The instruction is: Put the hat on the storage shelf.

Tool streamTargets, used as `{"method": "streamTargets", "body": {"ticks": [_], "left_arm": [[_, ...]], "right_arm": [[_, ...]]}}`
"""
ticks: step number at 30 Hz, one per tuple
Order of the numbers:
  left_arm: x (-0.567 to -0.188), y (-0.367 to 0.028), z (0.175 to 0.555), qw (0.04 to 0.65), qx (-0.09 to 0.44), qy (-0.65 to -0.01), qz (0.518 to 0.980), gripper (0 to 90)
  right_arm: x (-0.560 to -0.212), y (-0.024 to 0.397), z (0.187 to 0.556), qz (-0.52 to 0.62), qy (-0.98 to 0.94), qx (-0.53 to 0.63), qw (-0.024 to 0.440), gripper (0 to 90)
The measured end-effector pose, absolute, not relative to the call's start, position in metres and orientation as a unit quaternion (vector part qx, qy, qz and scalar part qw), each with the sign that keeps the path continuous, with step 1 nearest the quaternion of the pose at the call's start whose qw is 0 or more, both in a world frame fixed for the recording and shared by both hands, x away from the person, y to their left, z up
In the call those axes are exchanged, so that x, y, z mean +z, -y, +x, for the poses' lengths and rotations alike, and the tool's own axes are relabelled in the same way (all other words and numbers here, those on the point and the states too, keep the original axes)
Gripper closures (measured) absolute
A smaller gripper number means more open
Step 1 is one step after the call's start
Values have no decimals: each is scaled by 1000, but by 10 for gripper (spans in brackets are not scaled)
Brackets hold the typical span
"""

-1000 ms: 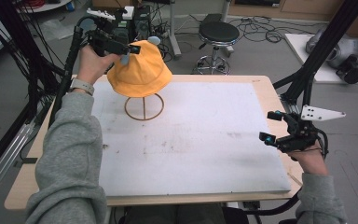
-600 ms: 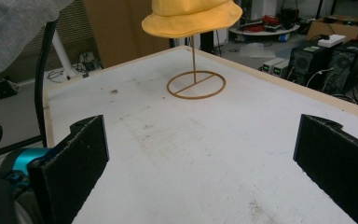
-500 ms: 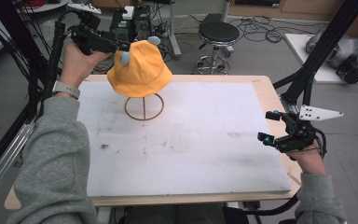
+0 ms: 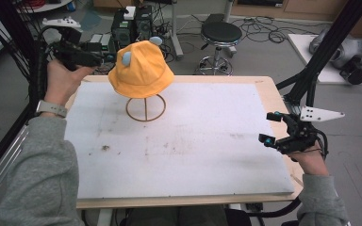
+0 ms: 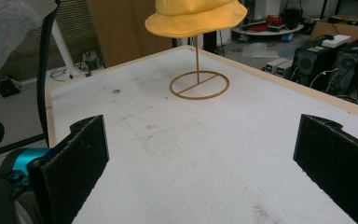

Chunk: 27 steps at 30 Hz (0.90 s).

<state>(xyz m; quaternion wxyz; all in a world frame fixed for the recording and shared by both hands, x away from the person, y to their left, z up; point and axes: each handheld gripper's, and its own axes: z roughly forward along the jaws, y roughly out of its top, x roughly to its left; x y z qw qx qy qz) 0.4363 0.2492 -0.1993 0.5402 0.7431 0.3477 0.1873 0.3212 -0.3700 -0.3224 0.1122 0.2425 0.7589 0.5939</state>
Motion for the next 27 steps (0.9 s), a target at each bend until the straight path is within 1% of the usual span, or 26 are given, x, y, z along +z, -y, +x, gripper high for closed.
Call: {"method": "streamTargets", "body": {"ticks": [4, 15, 27], "left_arm": [[-207, -260, 426, 545, 191, -355, 735, 87], [-229, -276, 397, 559, 202, -360, 719, 81], [-253, -281, 374, 563, 216, -363, 711, 68]], "right_arm": [[-323, 369, 321, 242, -759, 594, 113, 27], [-323, 365, 321, 241, -761, 592, 112, 27], [-323, 364, 321, 243, -762, 589, 116, 27]]}}
